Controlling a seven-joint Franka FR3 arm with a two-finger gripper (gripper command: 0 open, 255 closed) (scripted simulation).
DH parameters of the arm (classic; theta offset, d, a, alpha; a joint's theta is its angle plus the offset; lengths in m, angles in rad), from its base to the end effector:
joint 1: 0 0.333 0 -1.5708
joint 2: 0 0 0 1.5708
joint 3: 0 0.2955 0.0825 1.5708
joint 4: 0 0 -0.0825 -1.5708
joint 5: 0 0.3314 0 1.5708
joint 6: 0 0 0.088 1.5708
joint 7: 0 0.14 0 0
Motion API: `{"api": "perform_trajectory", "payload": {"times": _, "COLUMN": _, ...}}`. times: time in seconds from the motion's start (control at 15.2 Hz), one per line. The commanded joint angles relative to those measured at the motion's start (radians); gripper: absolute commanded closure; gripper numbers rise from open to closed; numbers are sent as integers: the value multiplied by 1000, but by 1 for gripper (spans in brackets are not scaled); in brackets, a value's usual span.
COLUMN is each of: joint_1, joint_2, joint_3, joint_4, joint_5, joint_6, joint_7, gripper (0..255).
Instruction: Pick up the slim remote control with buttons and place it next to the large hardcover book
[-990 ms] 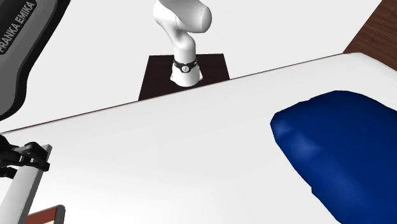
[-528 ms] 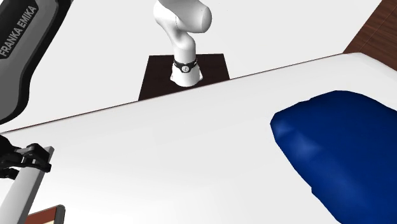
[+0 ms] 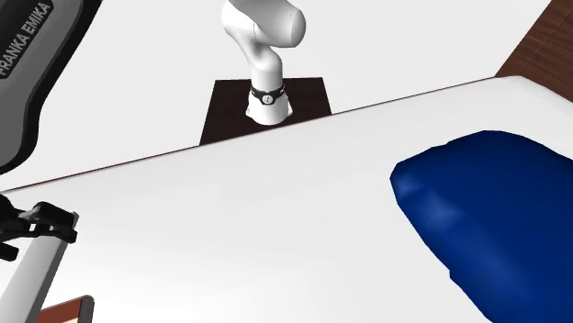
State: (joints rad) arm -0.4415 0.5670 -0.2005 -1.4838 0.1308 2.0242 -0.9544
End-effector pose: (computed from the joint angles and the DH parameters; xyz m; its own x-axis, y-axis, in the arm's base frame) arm 0.5341 -0.3619 0.3212 0.9599 0.2802 -0.0007 0.2801 -0.9598 -0.0174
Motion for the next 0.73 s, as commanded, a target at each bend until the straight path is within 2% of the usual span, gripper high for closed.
{"api": "perform_trajectory", "payload": {"times": 0.0, "joint_1": 0, "joint_2": -15, "joint_3": -2, "joint_4": 27, "joint_5": -4, "joint_6": -41, "joint_7": 2, "gripper": 0}}
{"api": "perform_trajectory", "payload": {"times": 0.13, "joint_1": -1, "joint_2": -30, "joint_3": -5, "joint_4": 63, "joint_5": -8, "joint_6": -93, "joint_7": 6, "gripper": 0}}
{"api": "perform_trajectory", "payload": {"times": 0.66, "joint_1": -1, "joint_2": -30, "joint_3": -5, "joint_4": 63, "joint_5": -8, "joint_6": -93, "joint_7": 6, "gripper": 0}}
